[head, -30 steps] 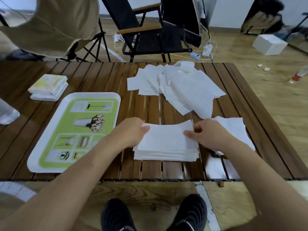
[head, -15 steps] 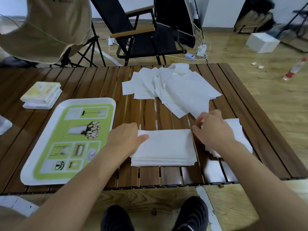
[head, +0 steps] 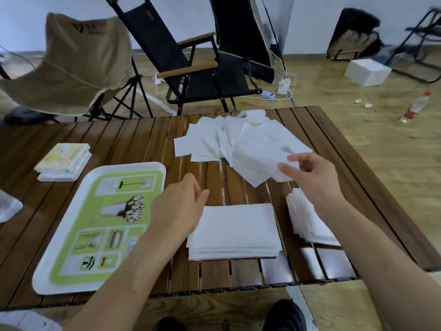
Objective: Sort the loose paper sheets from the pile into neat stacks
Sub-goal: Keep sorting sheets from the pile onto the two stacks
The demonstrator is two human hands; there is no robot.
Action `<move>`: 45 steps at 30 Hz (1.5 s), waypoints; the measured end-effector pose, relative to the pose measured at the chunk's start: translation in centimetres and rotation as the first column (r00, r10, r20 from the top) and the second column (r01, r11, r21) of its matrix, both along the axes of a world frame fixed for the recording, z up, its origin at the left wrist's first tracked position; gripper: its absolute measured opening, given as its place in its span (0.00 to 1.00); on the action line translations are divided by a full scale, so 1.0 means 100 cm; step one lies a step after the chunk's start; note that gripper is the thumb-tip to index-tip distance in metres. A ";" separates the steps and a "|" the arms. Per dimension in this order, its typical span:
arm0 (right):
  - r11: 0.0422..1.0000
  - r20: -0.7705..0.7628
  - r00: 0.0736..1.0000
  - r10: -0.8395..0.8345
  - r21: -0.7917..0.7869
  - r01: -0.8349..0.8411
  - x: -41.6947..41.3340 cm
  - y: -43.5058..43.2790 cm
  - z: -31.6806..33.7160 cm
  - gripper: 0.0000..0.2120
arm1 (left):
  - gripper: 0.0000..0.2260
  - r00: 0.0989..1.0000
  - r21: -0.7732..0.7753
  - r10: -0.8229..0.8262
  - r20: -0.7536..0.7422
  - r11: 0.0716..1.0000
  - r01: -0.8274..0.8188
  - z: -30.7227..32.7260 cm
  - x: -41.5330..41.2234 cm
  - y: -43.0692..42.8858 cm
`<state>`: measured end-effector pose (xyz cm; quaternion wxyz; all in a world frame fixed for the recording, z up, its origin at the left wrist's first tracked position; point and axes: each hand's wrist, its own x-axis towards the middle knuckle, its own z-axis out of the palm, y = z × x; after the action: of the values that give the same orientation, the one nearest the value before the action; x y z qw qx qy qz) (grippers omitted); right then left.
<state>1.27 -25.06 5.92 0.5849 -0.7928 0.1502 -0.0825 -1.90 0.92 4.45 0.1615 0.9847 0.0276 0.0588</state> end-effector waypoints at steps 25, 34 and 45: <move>0.697 0.082 0.920 0.384 0.627 -0.347 -0.039 0.004 0.049 0.13 | 0.20 0.985 -0.982 -0.175 0.014 0.182 0.046 0.034 -0.008 -0.009; 0.895 -0.043 0.920 0.389 0.257 -0.366 -0.032 0.001 0.025 0.17 | 0.12 0.988 -0.856 -0.146 0.054 0.503 0.121 0.021 -0.004 -0.005; 0.952 0.045 0.951 0.306 -0.012 -0.306 -0.027 0.007 0.011 0.12 | 0.10 0.982 -0.782 -0.138 0.126 0.596 0.185 0.017 -0.002 -0.003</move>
<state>-1.41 -24.36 7.06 0.5922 -0.8057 0.0116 -0.0095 -2.11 0.59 6.20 0.5838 0.8091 -0.0427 0.0516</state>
